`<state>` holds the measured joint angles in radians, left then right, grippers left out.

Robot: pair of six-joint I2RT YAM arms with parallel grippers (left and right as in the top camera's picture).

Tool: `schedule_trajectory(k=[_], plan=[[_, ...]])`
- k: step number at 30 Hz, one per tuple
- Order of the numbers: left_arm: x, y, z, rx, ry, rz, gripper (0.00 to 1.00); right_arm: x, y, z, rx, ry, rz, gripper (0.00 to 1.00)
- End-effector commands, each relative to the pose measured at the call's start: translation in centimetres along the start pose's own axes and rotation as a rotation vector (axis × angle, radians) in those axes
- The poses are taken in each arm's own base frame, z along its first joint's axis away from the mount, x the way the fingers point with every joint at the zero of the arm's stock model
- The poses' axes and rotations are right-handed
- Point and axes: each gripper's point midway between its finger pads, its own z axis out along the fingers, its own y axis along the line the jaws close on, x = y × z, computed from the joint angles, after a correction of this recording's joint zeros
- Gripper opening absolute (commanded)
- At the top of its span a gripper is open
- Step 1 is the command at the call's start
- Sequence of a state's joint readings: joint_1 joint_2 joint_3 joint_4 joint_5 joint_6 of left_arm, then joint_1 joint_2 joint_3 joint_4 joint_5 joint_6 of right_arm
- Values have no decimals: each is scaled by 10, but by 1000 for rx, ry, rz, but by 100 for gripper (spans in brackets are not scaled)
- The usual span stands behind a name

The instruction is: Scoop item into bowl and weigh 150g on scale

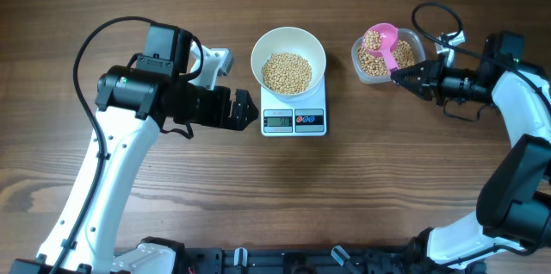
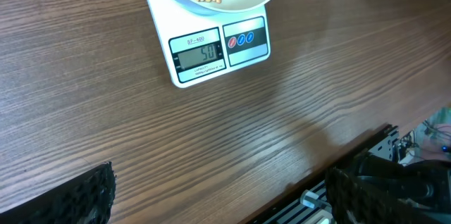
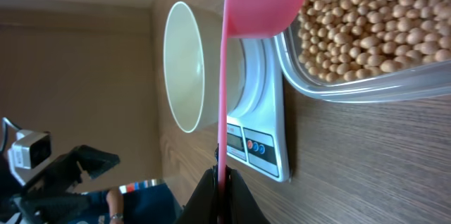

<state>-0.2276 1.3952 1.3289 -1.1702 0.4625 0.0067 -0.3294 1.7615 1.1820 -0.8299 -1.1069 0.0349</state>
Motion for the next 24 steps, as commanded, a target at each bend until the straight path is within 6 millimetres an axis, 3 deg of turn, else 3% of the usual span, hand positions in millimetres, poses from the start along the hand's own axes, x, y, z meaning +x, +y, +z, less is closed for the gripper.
schedule_trajectory(k=[1, 12, 19, 24], plan=[[0, -3, 3, 17, 8, 17, 100, 3, 26, -8, -66, -20, -78, 4], [0, -3, 3, 17, 8, 17, 100, 3, 77, -17, -84, -73, -187, 4], [0, -3, 3, 17, 8, 17, 100, 12, 117, 9, -132, -28, -242, 4], [0, -3, 3, 17, 8, 17, 100, 21, 126, 33, -106, 5, -283, 4]])
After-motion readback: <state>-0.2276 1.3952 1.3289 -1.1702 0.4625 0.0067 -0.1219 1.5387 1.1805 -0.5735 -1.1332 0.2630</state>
